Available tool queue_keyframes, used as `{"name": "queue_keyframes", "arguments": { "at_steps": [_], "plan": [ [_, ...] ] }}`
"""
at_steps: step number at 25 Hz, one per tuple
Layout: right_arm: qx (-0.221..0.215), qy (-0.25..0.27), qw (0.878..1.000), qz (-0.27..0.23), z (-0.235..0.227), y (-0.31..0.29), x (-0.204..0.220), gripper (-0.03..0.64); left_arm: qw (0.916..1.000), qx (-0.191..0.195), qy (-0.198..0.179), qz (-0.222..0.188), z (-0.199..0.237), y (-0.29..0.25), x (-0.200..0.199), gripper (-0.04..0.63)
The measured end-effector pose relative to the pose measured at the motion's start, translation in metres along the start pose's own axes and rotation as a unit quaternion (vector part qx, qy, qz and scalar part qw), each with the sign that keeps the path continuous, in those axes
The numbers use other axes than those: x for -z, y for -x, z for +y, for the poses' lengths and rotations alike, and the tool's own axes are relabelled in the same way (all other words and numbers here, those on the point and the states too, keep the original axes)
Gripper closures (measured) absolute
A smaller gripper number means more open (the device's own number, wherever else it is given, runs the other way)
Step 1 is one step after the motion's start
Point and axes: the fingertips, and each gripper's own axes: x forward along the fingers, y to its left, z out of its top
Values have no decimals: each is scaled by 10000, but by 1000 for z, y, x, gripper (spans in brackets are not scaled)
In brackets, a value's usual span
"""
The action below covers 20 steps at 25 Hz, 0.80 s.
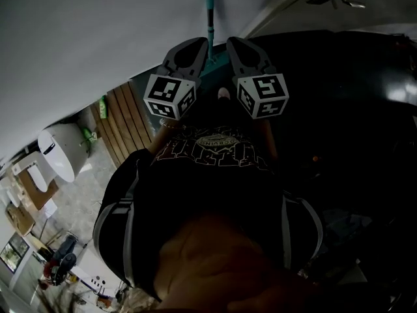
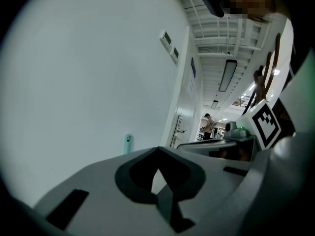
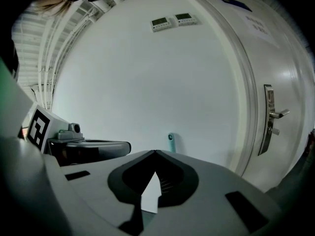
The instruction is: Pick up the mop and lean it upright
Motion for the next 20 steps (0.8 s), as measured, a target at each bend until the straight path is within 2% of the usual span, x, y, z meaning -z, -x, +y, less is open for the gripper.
{"name": "queue_keyframes", "arguments": {
  "at_steps": [20],
  "plan": [
    [65,55,10000,-18,2,10,0,597,9999,126,-41,-11,-12,-1,-2,549]
  ]
}}
